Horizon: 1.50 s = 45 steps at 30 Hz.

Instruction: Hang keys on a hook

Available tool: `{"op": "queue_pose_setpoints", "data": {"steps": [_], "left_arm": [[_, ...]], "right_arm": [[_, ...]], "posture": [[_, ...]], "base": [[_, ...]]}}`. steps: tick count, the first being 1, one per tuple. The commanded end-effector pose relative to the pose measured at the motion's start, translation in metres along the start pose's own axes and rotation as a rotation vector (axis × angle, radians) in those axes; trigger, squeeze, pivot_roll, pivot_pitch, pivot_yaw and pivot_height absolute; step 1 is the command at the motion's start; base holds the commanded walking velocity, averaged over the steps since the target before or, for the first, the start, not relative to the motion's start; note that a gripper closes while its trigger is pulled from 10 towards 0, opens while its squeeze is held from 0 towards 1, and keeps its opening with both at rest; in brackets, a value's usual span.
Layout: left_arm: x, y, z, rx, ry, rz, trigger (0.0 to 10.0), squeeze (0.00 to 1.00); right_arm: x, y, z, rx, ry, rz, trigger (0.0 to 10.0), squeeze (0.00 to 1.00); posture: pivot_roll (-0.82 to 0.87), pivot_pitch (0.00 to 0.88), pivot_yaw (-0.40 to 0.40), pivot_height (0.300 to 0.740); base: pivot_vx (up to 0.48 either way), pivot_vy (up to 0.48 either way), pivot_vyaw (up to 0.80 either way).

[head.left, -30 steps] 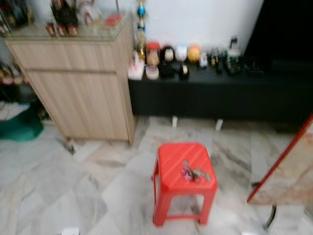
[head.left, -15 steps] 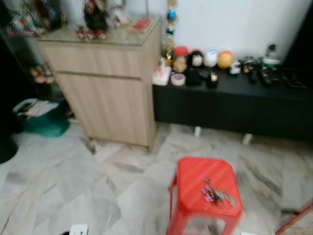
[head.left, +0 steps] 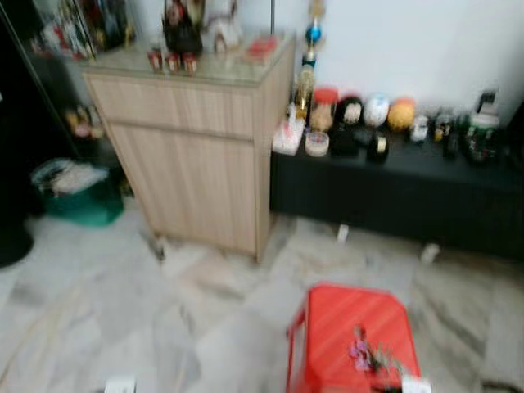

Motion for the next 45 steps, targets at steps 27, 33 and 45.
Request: {"op": "queue_pose_setpoints", "data": {"steps": [27, 33, 45], "left_arm": [[0.008, -0.018, 0.064, 0.084, -0.247, -0.039, 10.0, 0.00], [-0.005, -0.043, 0.149, 0.098, -0.622, -0.148, 10.0, 0.00], [-0.051, -0.078, 0.179, 0.139, -0.938, -0.283, 10.0, 0.00]], "right_arm": [[-0.002, -0.006, 0.012, 0.078, -0.127, -0.027, 10.0, 0.00], [-0.009, 0.022, 0.133, -0.046, -0.568, -0.023, 10.0, 0.00], [-0.041, 0.031, 0.191, -0.111, -0.914, -0.011, 10.0, 0.00]], "posture": [[0.09, 0.000, -0.020, 0.740], [0.07, 0.000, -0.022, 0.740], [0.10, 0.000, -0.057, 0.740]], "base": [[0.000, -0.149, 0.00], [0.000, 0.000, 0.00], [0.000, 0.000, 0.00]]}}
Point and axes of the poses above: a point about 5 cm out from each wrist's last joint towards the gripper, its own x axis pointing out of the wrist towards the gripper, its own z axis along the axis of the wrist's last joint, y = z × x, the point moved 2 cm from there along x, pointing out of the wrist towards the gripper, and after that the axes turned 8 degrees about -x, right-handed, at the moved point
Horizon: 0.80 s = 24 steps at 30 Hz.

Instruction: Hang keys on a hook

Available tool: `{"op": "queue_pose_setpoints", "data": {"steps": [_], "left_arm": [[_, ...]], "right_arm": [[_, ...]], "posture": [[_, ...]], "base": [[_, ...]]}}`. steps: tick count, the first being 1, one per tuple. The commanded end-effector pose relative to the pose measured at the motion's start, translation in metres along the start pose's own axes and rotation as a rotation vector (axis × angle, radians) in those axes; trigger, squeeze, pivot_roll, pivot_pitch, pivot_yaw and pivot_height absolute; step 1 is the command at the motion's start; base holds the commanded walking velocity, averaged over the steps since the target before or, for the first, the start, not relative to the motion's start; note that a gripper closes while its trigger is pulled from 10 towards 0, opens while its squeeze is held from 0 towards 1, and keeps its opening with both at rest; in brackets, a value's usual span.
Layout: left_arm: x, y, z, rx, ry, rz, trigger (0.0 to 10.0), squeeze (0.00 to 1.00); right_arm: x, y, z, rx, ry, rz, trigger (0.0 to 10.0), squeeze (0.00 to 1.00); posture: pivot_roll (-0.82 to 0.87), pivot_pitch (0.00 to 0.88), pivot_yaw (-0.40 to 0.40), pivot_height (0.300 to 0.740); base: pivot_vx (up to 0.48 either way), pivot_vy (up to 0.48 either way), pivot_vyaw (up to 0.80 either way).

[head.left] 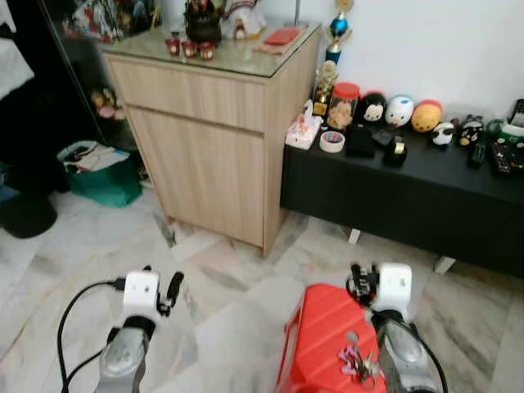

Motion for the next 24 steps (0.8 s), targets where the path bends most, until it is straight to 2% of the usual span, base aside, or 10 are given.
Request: {"op": "queue_pose_setpoints", "data": {"steps": [1, 3, 6, 12, 17, 24], "left_arm": [[-0.001, -0.003, 0.012, -0.012, -0.049, -0.006, 10.0, 0.00], [-0.004, -0.002, 0.014, -0.025, -0.056, 0.013, 10.0, 0.00], [0.001, -0.003, 0.013, -0.030, -0.051, 0.025, 10.0, 0.00], [0.002, -0.003, 0.018, -0.037, -0.051, 0.020, 10.0, 0.00], [0.001, 0.000, 0.018, -0.035, -0.035, 0.019, 10.0, 0.00], [0.002, 0.002, 0.013, -0.048, -0.013, 0.036, 10.0, 0.00]], "right_arm": [[0.005, -0.004, 0.019, -0.014, -0.093, -0.020, 10.0, 0.00], [0.002, -0.008, 0.019, -0.012, -0.098, -0.052, 10.0, 0.00], [0.001, -0.012, 0.012, -0.012, -0.063, -0.077, 10.0, 0.00], [-0.002, -0.014, 0.010, -0.001, -0.064, -0.078, 10.0, 0.00], [-0.004, -0.018, 0.004, -0.011, -0.019, -0.086, 10.0, 0.00], [-0.001, -0.021, 0.004, -0.017, 0.002, -0.093, 10.0, 0.00]], "posture": [[0.10, 0.000, -0.057, 0.740], [0.10, 0.000, -0.059, 0.740], [0.11, 0.000, -0.060, 0.740], [0.09, 0.000, -0.048, 0.740], [0.09, 0.000, -0.041, 0.740], [0.10, 0.000, -0.045, 0.695]], "base": [[0.000, 0.000, 0.00], [0.000, 0.000, 0.00], [0.000, 0.000, 0.00], [0.000, 0.000, 0.00], [0.000, 0.000, 0.00], [0.000, 0.000, 0.00]]}}
Point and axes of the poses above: a point about 5 cm out from each wrist's last joint towards the gripper, its own x axis pointing out of the wrist towards the gripper, its own z axis along the axis of the wrist's last joint, y = z × x, the point moved 2 cm from there along x, pointing out of the wrist towards the gripper, and after that the axes turned 8 degrees about -x, right-handed, at the moved point
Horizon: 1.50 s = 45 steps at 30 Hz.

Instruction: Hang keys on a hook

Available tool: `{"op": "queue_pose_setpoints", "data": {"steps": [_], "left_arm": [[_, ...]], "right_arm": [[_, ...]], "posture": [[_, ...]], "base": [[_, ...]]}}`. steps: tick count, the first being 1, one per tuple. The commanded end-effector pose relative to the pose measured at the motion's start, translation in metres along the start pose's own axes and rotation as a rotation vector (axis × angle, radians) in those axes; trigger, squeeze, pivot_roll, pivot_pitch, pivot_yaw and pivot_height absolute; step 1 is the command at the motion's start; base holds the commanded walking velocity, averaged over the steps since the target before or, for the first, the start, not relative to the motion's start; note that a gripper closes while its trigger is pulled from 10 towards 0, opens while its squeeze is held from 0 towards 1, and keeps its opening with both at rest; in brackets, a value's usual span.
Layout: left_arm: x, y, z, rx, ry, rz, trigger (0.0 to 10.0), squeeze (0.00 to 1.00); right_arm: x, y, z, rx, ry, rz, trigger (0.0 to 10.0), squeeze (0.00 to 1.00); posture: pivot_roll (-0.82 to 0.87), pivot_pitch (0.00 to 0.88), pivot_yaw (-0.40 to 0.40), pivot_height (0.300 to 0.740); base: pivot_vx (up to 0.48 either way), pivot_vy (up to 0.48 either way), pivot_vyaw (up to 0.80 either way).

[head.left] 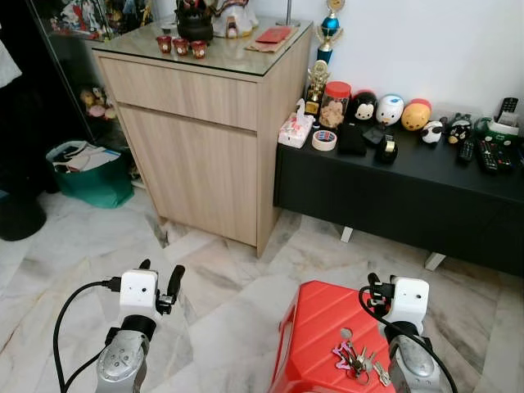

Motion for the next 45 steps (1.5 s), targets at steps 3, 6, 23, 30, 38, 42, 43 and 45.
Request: {"op": "queue_pose_setpoints", "data": {"steps": [3, 6, 23, 30, 38, 42, 43, 45], "left_arm": [[-0.002, 0.002, -0.008, -0.021, 0.037, 0.020, 10.0, 0.00], [-0.004, 0.004, -0.012, -0.025, 0.050, 0.026, 10.0, 0.00], [-0.009, 0.018, -0.036, -0.053, 0.153, 0.082, 10.0, 0.00], [-0.008, 0.015, -0.039, -0.060, 0.166, 0.068, 10.0, 0.00], [-0.008, 0.018, -0.043, -0.066, 0.187, 0.081, 10.0, 0.00], [-0.010, 0.019, -0.047, -0.051, 0.209, 0.073, 10.0, 0.00], [-0.011, 0.019, -0.047, -0.050, 0.210, 0.073, 10.0, 0.00], [-0.012, 0.020, -0.048, -0.051, 0.215, 0.078, 10.0, 0.00]], "right_arm": [[0.001, 0.000, -0.003, -0.006, 0.034, 0.001, 10.0, 0.00], [0.000, 0.004, -0.007, -0.006, 0.054, 0.019, 10.0, 0.00], [-0.007, 0.001, -0.028, -0.017, 0.160, 0.074, 10.0, 0.00], [-0.012, 0.007, -0.038, 0.020, 0.209, 0.116, 10.0, 0.00], [-0.018, 0.013, -0.048, 0.038, 0.251, 0.152, 10.0, 0.00], [-0.024, 0.010, -0.057, 0.013, 0.294, 0.152, 10.0, 0.00], [-0.024, 0.009, -0.058, 0.009, 0.302, 0.150, 10.0, 0.00], [-0.026, 0.007, -0.060, 0.013, 0.311, 0.145, 10.0, 0.00]], "posture": [[0.10, 0.000, -0.046, 0.675], [0.10, 0.000, -0.045, 0.655], [0.10, 0.000, -0.051, 0.650], [0.10, 0.000, -0.049, 0.650], [0.11, 0.000, -0.052, 0.650], [0.11, 0.000, -0.052, 0.650], [0.11, 0.000, -0.052, 0.650], [0.11, 0.000, -0.052, 0.650]], "base": [[0.000, 0.000, 0.00], [0.000, 0.000, 0.00], [0.000, 0.000, 0.00], [0.000, 0.000, 0.00], [0.000, 0.000, 0.00], [0.198, 0.000, 0.00], [0.281, 0.000, 0.00], [0.289, 0.000, 0.00]]}}
Point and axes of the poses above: a point about 5 cm out from each wrist's last joint towards the gripper, its own x axis pointing out of the wrist towards the gripper, its own z axis along the axis of the wrist's last joint, y = z × x, the point moved 2 cm from there along x, pointing out of the wrist towards the gripper, and after that the axes turned 8 degrees about -x, right-handed, at the moved point
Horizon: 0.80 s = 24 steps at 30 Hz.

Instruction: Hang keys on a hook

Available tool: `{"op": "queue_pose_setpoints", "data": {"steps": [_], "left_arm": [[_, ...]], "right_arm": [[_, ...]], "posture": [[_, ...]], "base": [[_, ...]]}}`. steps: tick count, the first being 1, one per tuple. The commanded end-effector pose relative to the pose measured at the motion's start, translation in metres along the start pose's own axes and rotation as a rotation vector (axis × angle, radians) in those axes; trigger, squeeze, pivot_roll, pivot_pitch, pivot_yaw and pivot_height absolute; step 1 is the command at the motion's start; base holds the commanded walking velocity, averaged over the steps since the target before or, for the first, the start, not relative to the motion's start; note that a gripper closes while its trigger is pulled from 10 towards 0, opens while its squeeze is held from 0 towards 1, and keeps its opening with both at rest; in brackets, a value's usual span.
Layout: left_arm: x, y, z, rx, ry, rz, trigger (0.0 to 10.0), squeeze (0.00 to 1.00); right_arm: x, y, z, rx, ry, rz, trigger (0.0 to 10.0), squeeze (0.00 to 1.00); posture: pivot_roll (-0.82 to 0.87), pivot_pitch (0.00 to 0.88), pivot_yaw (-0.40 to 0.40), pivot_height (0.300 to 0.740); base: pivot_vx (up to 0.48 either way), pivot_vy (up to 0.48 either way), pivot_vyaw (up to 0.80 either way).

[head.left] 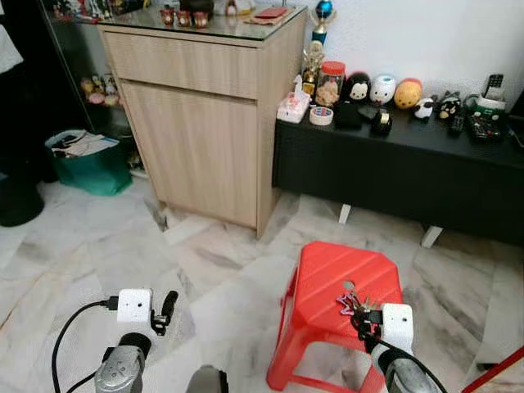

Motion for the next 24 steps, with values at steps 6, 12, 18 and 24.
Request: {"op": "queue_pose_setpoints", "data": {"steps": [6, 12, 18, 24], "left_arm": [[-0.0046, 0.0064, -0.0094, -0.010, 0.033, 0.027, 10.0, 0.00], [-0.0044, 0.0069, -0.0097, -0.005, 0.038, 0.029, 10.0, 0.00], [-0.0035, 0.0070, -0.0081, -0.004, 0.031, 0.030, 10.0, 0.00], [-0.0036, 0.0075, -0.0081, -0.004, 0.030, 0.033, 10.0, 0.00]], "right_arm": [[-0.0018, -0.0052, -0.0050, 0.011, 0.025, -0.013, 10.0, 0.00], [-0.0001, -0.0012, -0.0032, 0.015, 0.022, -0.008, 10.0, 0.00], [0.0006, -0.0010, -0.0039, 0.034, 0.035, -0.020, 10.0, 0.00], [0.0000, -0.0013, -0.0065, 0.043, 0.049, -0.027, 10.0, 0.00]], "posture": [[0.11, 0.000, -0.052, 0.650], [0.11, 0.000, -0.054, 0.650], [0.11, 0.000, -0.056, 0.650], [0.12, 0.000, -0.055, 0.650]], "base": [[0.291, 0.000, 0.00], [0.292, 0.000, 0.00], [0.293, 0.000, 0.00], [0.282, 0.000, 0.00]]}}
Point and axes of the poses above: a point about 5 cm out from each wrist's last joint towards the gripper, its own x axis pointing out of the wrist towards the gripper, its own z axis along the axis of the wrist's last joint, y = z × x, the point moved 2 cm from there along x, pointing out of the wrist towards the gripper, and after that the axes turned 8 degrees about -x, right-handed, at the moved point
